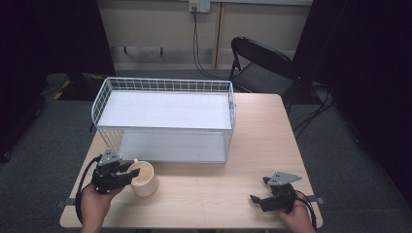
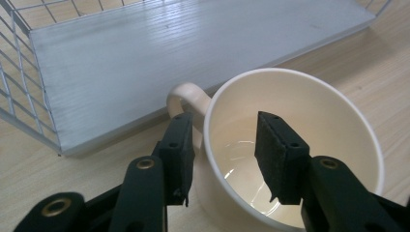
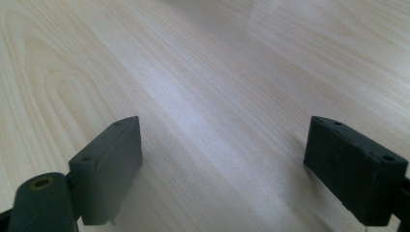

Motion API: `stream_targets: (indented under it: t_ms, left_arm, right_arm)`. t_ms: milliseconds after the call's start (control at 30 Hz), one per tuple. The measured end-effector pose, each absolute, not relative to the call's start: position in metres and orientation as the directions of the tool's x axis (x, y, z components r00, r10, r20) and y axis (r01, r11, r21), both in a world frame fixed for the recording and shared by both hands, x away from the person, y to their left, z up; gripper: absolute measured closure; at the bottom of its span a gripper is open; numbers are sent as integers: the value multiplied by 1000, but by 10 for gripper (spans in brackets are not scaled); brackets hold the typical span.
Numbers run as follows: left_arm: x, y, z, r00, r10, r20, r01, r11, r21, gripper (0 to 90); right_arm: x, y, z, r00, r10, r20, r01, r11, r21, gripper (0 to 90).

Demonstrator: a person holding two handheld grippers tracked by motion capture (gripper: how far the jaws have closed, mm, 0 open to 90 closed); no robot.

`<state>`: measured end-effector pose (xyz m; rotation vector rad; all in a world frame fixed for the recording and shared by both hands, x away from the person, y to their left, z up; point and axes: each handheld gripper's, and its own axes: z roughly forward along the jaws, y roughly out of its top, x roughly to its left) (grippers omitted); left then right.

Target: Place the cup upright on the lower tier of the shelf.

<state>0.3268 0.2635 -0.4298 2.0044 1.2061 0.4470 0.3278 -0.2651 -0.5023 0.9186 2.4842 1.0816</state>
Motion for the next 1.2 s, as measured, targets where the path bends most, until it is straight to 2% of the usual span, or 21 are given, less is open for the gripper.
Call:
stream_targets:
  t_ms: [233,533,700,1033,1200]
  left_arm:
    - [328,260,-434,492,869,-57,597,-288,749,669]
    - [329,260,-439,465,883,-65,599,-260,757,705]
    - [329,261,-439,455,888,-69,595,-246,766,762]
    - [331,262,-442,445,893,-70,609,-245,755,758]
    - [332,260,-443,452,890,-59,607,-259,751,789]
  right_arm:
    - [328,-265,-502,-757,653,-2,443,517,733,128]
    - [328,-265,-502,-757,653,-2,443,517,733,127]
    - [328,-265,-502,-757,653,-2,443,517,732,127]
    - [328,-265,-502,-757,653,-2,443,517,732,127]
    - [328,-265,-502,-757,653,-2,443,517,733,128]
